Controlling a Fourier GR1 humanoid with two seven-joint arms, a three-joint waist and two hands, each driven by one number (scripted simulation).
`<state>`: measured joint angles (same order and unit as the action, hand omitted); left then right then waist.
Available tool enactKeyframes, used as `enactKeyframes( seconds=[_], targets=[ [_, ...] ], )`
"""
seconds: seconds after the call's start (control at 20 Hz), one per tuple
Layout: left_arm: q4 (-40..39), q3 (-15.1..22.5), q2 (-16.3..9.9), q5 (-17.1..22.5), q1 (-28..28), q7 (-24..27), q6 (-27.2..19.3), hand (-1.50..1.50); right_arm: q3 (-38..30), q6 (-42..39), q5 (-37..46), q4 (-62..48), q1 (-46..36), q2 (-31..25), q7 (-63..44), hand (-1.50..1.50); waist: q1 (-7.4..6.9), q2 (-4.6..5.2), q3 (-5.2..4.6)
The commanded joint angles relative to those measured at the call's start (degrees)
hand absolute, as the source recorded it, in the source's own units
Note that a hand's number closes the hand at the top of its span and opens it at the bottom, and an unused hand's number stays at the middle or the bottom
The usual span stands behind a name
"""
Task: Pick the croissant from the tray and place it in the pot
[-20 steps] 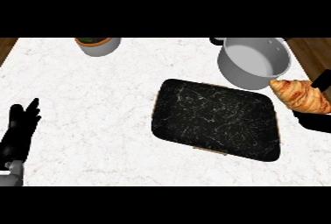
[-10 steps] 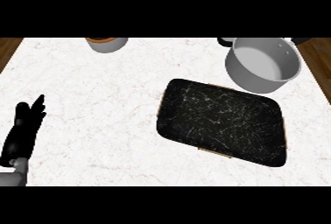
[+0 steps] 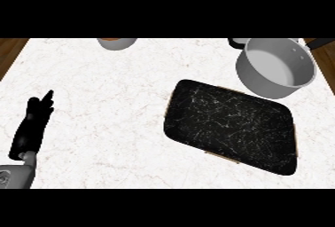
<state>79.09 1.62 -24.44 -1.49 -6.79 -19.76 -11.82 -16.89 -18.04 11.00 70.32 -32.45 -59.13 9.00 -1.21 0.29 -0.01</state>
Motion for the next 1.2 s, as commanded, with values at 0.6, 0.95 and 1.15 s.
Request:
enactKeyframes(
  seconds=[0.6,0.95,1.15],
  targets=[
    [-0.17,-0.59,2.99,-3.2,-0.92,-0.77,-1.19,0.0,14.33,-2.79,9.09,-20.04,-14.27,16.41,-4.21,-1.5,-0.23,0.17,0.01],
    [1.71,-1.64,1.85,-2.24,-1.46,-3.17,1.6,0.0,9.33,1.53,4.37,-24.76,-15.05,25.51,-2.15,-1.5,0.04,-0.11,0.08],
    [2.21,-2.57,0.47,-1.65,-0.54,-2.87,3.2,0.0,1.02,3.59,-1.32,-29.64,-17.31,23.66,-0.74,-1.5,-0.12,0.02,0.1]
  ],
)
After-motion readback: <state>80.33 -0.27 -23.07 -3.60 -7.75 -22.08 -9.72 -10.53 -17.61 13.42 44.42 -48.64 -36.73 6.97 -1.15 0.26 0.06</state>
